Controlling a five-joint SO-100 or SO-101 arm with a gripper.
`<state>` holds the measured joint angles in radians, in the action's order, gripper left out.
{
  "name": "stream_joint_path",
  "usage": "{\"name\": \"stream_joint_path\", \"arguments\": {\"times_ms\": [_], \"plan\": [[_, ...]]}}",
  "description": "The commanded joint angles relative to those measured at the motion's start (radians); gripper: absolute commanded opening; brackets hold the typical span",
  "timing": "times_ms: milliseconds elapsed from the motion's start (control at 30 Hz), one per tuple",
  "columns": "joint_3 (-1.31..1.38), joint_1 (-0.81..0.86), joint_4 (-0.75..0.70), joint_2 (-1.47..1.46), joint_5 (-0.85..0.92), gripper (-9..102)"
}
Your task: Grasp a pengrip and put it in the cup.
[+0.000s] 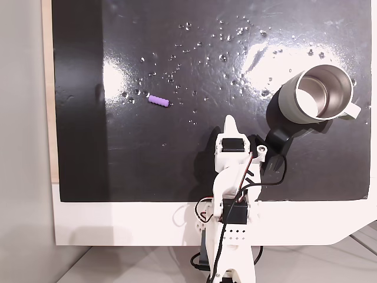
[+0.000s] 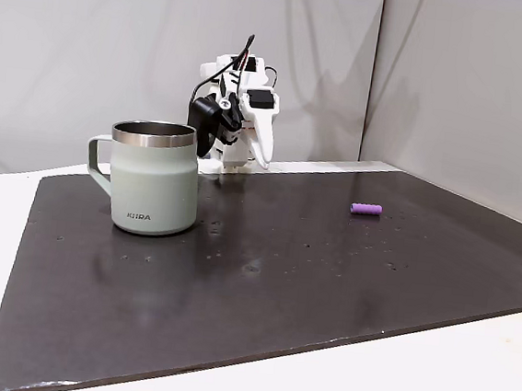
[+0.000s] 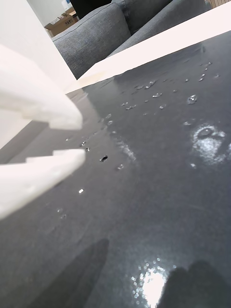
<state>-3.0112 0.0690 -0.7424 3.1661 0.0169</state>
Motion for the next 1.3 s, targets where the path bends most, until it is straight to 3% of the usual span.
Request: {"name": "stream_joint_path", "arguments": {"times_ms": [0,533,867,1267], "plan": [[0.006,-0.011,-0.002,0.012,0.003,0],[0.038,-0.089,-0.035,0.012,0.048,0],[0.213,-0.445,-0.126,0.003,0.126,0],[0.578,-0.703,-0.092,-0.557,0.123,0]]}}
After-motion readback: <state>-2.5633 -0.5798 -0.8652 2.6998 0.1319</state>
